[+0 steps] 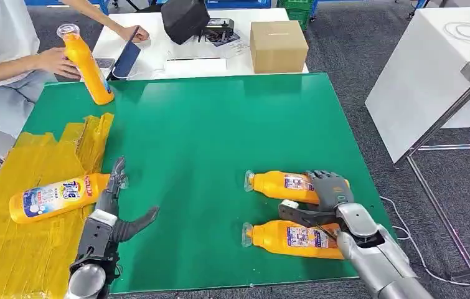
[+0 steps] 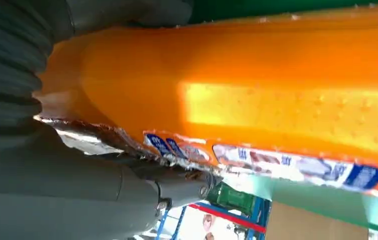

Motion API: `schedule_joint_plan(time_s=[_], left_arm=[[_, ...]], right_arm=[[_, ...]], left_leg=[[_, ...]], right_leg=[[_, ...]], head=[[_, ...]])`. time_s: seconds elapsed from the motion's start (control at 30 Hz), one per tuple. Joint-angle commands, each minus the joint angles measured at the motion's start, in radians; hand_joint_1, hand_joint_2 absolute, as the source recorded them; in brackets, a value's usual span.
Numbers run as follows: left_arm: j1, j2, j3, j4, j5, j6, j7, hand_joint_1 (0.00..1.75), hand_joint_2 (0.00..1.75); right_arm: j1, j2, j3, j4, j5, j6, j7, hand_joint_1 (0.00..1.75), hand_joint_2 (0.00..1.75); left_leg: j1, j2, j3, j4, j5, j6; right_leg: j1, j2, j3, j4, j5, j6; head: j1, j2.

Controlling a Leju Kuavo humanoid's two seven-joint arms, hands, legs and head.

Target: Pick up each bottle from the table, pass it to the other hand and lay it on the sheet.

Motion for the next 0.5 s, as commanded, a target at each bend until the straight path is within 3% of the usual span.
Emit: schedule_joint_plan(time_s=[0.03, 0.1, 0.17, 0.23, 0.4, 0.5], left_arm=[[-0.020, 0.034, -0.103, -0.047, 0.089, -0.185, 0.039, 0.00, 1.75], [-0.034, 0.050, -0.155, -0.064, 0.103, -0.236, 0.056, 0.00, 1.75], [-0.052, 0.058, -0.196, -0.066, 0.118, -0.262, 0.056, 0.00, 1.75], [-0.075, 0.063, -0.237, -0.058, 0.140, -0.272, 0.063, 0.00, 1.75], [-0.118, 0.075, -0.311, -0.041, 0.185, -0.287, 0.082, 0.00, 1.75], [-0.135, 0.080, -0.336, -0.041, 0.216, -0.294, 0.094, 0.00, 1.75]], right_arm=[[0.051, 0.143, -0.122, -0.132, -0.087, -0.217, -0.055, 1.75, 1.75], [0.081, 0.195, -0.172, -0.224, -0.164, -0.326, -0.113, 1.75, 1.75], [0.099, 0.234, -0.209, -0.284, -0.279, -0.382, -0.183, 1.69, 1.75], [0.114, 0.268, -0.239, -0.331, -0.389, -0.419, -0.252, 1.75, 1.75], [0.128, 0.311, -0.244, -0.368, -0.539, -0.433, -0.341, 1.75, 1.75], [0.125, 0.324, -0.216, -0.356, -0.643, -0.359, -0.370, 1.75, 1.75]], left_leg=[[0.001, 0.002, 0.000, 0.000, -0.001, 0.000], [0.001, 0.003, 0.000, 0.001, -0.002, -0.001], [0.000, 0.002, -0.001, 0.000, -0.001, 0.000], [0.001, 0.000, -0.002, 0.001, -0.001, 0.000], [0.001, -0.001, 0.001, 0.001, -0.002, 0.000], [0.001, 0.001, 0.000, 0.000, -0.001, 0.000]], right_leg=[[0.001, 0.001, 0.000, 0.000, 0.000, -0.001], [0.001, 0.002, 0.000, 0.001, -0.001, -0.002], [0.000, 0.001, -0.001, 0.001, -0.001, -0.001], [0.001, -0.001, -0.002, 0.001, -0.001, -0.001], [0.002, -0.002, 0.002, 0.000, -0.002, -0.002], [0.001, -0.001, 0.000, 0.000, -0.001, -0.001]], head=[[0.000, 0.000], [0.000, 0.000], [0.000, 0.000], [0.000, 0.000], [0.000, 0.000], [0.000, 0.000]])
